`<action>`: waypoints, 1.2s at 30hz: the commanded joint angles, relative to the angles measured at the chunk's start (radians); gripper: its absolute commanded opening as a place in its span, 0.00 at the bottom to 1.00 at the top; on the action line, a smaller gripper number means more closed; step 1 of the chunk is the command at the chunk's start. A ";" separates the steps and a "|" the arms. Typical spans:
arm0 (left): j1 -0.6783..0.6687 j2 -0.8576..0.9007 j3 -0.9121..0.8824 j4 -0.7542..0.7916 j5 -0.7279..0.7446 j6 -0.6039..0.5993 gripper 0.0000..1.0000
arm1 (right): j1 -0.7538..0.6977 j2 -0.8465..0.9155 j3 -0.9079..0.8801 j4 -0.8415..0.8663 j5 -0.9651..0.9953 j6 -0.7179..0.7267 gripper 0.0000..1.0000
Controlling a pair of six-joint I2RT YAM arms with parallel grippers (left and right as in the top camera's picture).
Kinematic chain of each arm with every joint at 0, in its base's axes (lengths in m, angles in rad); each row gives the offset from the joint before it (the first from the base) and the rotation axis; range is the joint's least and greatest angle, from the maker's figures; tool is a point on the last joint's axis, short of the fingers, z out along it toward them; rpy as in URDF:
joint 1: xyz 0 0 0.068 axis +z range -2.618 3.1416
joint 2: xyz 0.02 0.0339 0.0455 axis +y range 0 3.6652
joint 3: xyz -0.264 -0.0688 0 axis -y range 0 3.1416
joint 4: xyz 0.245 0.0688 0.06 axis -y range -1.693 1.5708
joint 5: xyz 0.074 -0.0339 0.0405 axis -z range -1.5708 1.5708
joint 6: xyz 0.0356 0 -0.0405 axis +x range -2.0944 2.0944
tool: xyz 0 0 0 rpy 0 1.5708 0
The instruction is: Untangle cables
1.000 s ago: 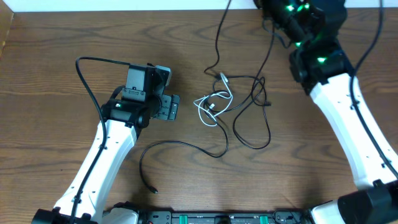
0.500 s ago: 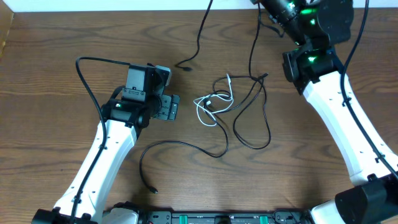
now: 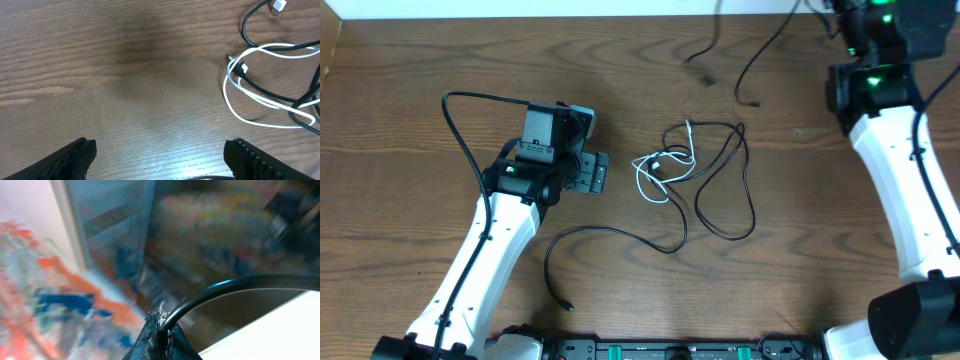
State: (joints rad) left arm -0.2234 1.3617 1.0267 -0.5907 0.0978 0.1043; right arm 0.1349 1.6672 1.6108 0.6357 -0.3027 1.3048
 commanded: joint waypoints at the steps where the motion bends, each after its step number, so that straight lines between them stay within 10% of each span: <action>1: 0.004 0.004 0.009 0.000 -0.013 -0.005 0.87 | -0.060 -0.014 0.012 -0.010 0.064 -0.163 0.01; 25: 0.004 0.004 0.009 0.000 -0.013 -0.005 0.87 | -0.360 -0.011 0.011 -0.526 0.390 -0.707 0.01; 36: 0.004 0.004 0.009 0.000 -0.013 -0.005 0.87 | -0.336 0.117 0.011 -0.451 0.258 -0.433 0.01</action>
State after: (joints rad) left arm -0.2234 1.3617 1.0267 -0.5907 0.0978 0.1043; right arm -0.2203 1.7191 1.6123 0.1345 0.0483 0.7174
